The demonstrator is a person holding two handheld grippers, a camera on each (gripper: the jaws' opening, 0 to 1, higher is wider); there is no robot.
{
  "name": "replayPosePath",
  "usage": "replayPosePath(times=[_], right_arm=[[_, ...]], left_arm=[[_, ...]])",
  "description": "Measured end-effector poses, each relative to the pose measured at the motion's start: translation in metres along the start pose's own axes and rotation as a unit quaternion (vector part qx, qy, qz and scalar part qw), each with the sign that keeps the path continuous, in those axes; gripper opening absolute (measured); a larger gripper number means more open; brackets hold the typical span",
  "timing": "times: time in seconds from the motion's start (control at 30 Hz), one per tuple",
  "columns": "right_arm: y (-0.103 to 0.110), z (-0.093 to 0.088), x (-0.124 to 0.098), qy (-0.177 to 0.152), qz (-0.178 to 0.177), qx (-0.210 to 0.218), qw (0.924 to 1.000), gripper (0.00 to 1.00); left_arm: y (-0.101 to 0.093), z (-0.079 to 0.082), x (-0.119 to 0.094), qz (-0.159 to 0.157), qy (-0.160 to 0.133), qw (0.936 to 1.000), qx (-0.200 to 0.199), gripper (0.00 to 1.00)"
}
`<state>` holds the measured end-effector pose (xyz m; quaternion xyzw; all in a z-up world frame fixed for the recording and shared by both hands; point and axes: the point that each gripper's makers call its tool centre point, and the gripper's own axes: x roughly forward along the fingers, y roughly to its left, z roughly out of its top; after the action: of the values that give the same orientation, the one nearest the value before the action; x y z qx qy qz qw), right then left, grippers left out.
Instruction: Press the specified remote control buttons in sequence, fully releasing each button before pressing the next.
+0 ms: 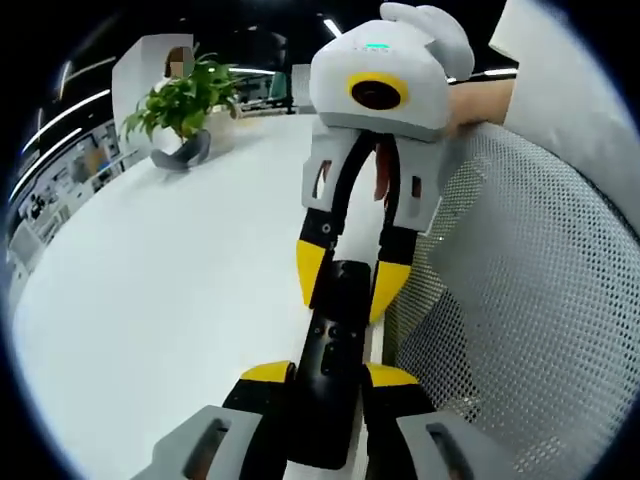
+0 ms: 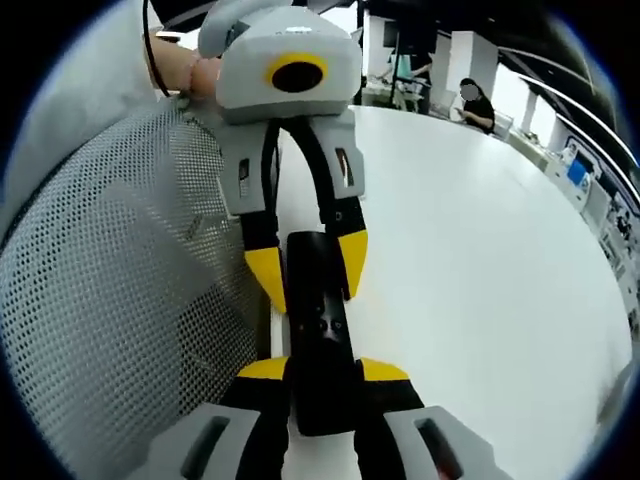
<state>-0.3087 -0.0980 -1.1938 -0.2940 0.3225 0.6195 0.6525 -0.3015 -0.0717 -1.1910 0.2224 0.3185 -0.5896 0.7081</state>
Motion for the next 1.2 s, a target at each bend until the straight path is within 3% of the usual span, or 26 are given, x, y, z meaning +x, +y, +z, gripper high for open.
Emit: replayPosePath(times=[0.1, 0.23, 0.3, 0.4, 0.67, 0.97, 1.03, 1.1, 1.2], right_arm=[[-0.001, 0.000, 0.000, -0.003, -0.002, 0.002, 1.0000, 0.22], [-0.002, 0.001, 0.001, -0.006, -0.004, 0.005, 1.0000, 0.22], [-0.002, 0.001, 0.001, -0.007, -0.004, 0.007, 0.9999, 0.22], [-0.003, 0.001, 0.001, -0.008, -0.006, 0.008, 0.9999, 0.22], [-0.003, 0.001, 0.001, -0.013, -0.006, 0.014, 0.9998, 0.22], [-0.004, 0.003, 0.001, -0.018, -0.009, 0.022, 0.9996, 0.22], [-0.004, 0.003, 0.001, -0.017, -0.010, 0.023, 0.9995, 0.22], [-0.005, 0.003, 0.002, -0.017, -0.010, 0.028, 0.9994, 0.22], [-0.005, 0.003, 0.002, -0.015, -0.012, 0.032, 0.9993, 0.22]], left_arm=[[0.004, 0.003, -0.009, 0.006, -0.006, 0.9999, -0.013, 0.27], [0.012, 0.020, -0.030, 0.023, -0.044, 0.9975, -0.050, 0.31], [0.021, 0.030, -0.042, 0.048, -0.071, 0.9941, -0.067, 0.33], [0.033, 0.043, -0.058, 0.078, -0.122, 0.9836, -0.108, 0.37], [0.036, 0.049, -0.086, 0.127, -0.174, 0.9663, -0.142, 0.45], [0.046, 0.060, -0.125, 0.206, -0.261, 0.9253, -0.182, 0.69], [0.048, 0.061, -0.130, 0.218, -0.273, 0.9187, -0.184, 0.76], [0.053, 0.066, -0.141, 0.236, -0.302, 0.9034, -0.191, 0.83], [0.062, 0.078, -0.167, 0.286, -0.353, 0.8729, -0.179, 0.96]])
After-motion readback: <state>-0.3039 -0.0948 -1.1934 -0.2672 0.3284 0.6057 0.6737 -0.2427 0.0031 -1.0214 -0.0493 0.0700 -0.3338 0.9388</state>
